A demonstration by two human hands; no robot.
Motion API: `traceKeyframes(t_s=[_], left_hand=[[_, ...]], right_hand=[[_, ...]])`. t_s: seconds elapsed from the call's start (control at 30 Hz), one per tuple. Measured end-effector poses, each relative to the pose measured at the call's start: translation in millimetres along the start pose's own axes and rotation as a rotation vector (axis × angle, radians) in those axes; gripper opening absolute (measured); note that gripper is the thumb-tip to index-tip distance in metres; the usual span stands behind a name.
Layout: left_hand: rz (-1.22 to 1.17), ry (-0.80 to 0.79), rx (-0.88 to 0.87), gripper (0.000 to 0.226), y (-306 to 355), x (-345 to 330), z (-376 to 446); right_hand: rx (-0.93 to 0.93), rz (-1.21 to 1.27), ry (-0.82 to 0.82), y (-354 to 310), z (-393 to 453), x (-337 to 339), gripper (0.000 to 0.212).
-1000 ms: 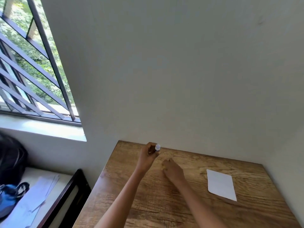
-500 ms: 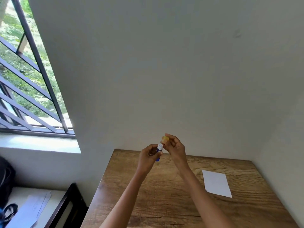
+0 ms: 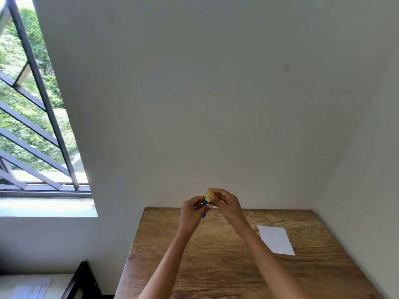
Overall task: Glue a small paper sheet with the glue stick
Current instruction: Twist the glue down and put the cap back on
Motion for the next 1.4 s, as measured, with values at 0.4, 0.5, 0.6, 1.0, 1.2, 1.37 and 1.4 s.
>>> traceKeyframes(t_s=[0.4, 0.5, 0.6, 1.0, 1.2, 1.37, 1.4], left_hand=[[-0.01, 0.089, 0.07, 0.013, -17, -52, -3], [0.017, 0.044, 0.081, 0.015, -30, -71, -4], [0.035, 0.059, 0.138, 0.018, -45, -92, -9], [0.071, -0.057, 0.283, 0.018, -99, -157, -34], [0.029, -0.058, 0.296, 0.019, -108, -165, -35], [0.037, -0.089, 0.283, 0.023, -113, -167, -34], [0.038, -0.097, 0.274, 0.023, -114, -168, -34]], right_hand=[[-0.023, -0.206, 0.197, 29, -9, 32, 0.016], [-0.054, -0.178, 0.22, 44, -8, 47, 0.02], [-0.097, -0.189, 0.243, 58, -6, 62, 0.026], [-0.308, -1.249, 0.217, 162, -35, 175, 0.051], [-0.326, -1.242, 0.091, 179, -35, 173, 0.055], [-0.263, -1.216, 0.038, 181, -26, 164, 0.053], [-0.257, -1.211, 0.043, 182, -25, 163, 0.053]])
Point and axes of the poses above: each hand's wrist, its own z-axis towards the middle knuckle, its own x-axis out of the back of the hand, y = z × x, the point moved 4 cm from there along z, towards the middle knuckle, and after that the axes turned 9 degrees about y, right-handed, at the moved point
